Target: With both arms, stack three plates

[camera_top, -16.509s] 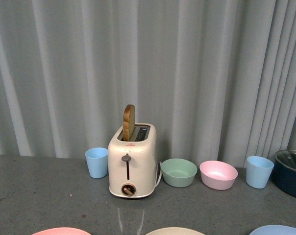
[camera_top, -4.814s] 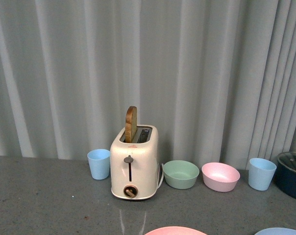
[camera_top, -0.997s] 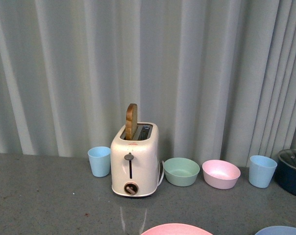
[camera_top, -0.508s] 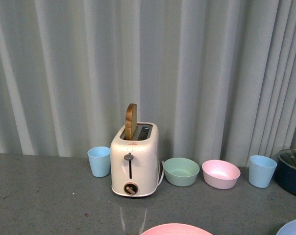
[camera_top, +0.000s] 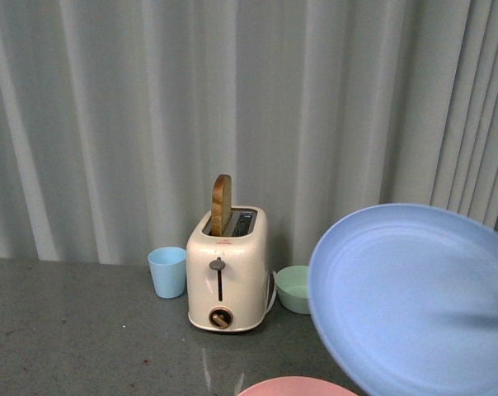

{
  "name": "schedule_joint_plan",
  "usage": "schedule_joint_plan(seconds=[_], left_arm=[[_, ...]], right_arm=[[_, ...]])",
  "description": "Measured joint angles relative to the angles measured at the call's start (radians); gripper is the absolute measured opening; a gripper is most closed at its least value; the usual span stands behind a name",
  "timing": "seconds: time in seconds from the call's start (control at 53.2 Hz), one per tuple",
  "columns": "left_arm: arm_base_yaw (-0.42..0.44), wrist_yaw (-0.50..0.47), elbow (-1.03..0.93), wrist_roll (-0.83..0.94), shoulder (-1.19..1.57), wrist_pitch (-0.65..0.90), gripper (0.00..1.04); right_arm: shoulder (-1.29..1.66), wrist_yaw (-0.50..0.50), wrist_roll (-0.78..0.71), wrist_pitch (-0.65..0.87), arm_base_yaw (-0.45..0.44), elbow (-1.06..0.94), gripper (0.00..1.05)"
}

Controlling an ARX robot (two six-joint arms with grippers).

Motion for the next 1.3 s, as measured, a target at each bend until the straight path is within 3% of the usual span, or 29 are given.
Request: schedule_joint_plan(seconds=[0.094, 0.282, 0.715, 1.297], left_arm=[[0.0, 0.0, 0.0, 0.0, 0.0, 0.0, 0.98], [0.0, 0.0, 0.0, 0.0, 0.0, 0.0, 0.98], [0.0, 0.0, 0.0, 0.0, 0.0, 0.0, 0.98], [0.0, 0.0, 0.0, 0.0, 0.0, 0.0, 0.98]], right_arm=[[0.053, 0.006, 0.06, 0.055, 0.106, -0.034, 0.03], [0.174, -0.008, 0.142, 0.119, 0.176, -0.04, 0.03], [0.364, -0.008, 0.216, 0.187, 0.24, -0.053, 0.03], [0.413, 0.005, 0.216, 0.175, 0.232, -0.068, 0.03]])
